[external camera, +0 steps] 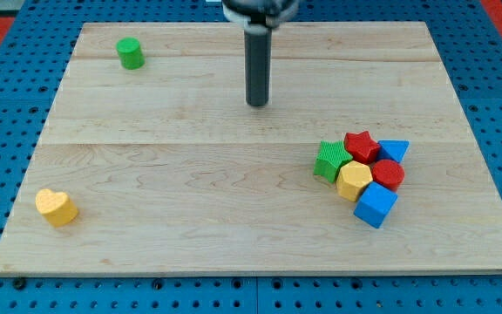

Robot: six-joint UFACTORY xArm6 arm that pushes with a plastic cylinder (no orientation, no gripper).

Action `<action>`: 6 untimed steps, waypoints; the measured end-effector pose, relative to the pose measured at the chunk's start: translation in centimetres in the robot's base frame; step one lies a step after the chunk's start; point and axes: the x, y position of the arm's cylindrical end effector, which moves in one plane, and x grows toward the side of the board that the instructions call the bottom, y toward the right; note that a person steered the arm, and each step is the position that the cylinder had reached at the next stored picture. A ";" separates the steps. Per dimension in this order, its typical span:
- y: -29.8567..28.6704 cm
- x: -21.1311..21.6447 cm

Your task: Move the green circle diagonal to the green star

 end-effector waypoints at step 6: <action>-13.1 -3.3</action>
